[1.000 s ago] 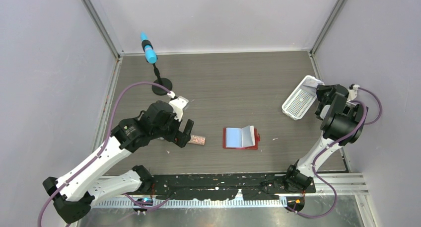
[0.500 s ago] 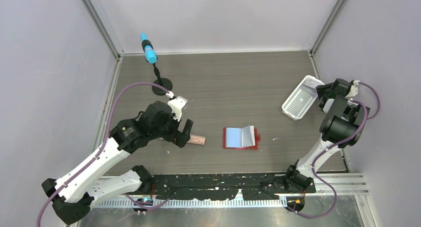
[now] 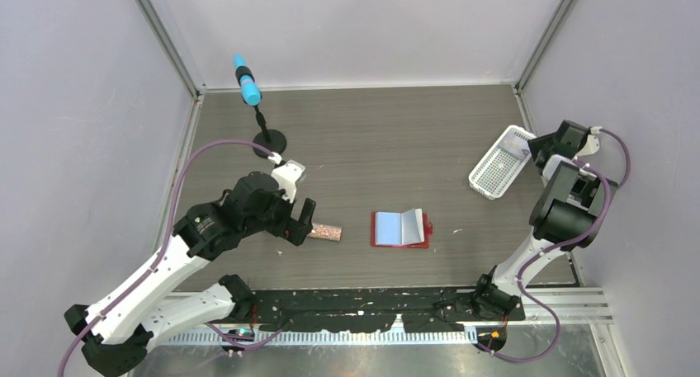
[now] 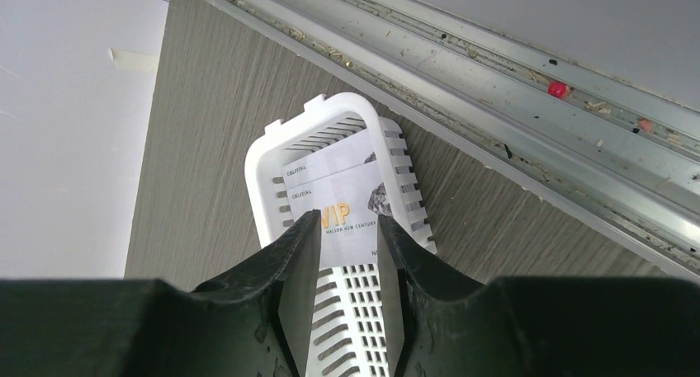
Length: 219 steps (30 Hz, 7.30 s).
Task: Take the credit cards out of the card holder
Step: Place the credit card in the storage box, then remove the credit card from the card holder.
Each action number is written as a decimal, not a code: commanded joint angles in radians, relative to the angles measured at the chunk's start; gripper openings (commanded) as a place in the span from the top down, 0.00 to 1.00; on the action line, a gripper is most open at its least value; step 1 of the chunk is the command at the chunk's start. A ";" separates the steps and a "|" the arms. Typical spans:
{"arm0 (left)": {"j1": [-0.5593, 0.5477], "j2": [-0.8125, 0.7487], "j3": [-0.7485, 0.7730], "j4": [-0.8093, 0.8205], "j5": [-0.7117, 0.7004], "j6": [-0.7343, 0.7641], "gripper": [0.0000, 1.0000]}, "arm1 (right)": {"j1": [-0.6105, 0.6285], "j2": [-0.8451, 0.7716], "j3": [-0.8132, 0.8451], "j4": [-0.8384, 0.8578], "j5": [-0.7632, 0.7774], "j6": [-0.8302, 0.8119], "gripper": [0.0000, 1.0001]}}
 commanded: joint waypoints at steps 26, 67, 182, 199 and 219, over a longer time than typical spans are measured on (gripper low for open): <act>-0.001 -0.060 -0.014 0.033 -0.134 0.010 0.00 | 0.718 -0.792 -0.280 -0.442 0.070 -0.228 0.52; -0.001 -0.080 -0.028 0.052 -0.144 0.020 0.00 | 1.560 -0.327 -0.207 -0.599 0.548 0.011 0.34; -0.073 0.496 -0.042 0.555 0.143 -0.333 0.48 | 1.324 -1.186 -0.555 -0.682 0.364 0.019 0.47; -0.073 0.084 -0.051 0.237 -0.024 -0.173 0.25 | 1.539 -0.703 -0.433 -0.480 0.445 0.056 0.34; -0.073 0.001 -0.088 0.212 -0.038 -0.163 0.21 | 1.567 -0.421 -0.316 -0.514 0.491 0.057 0.28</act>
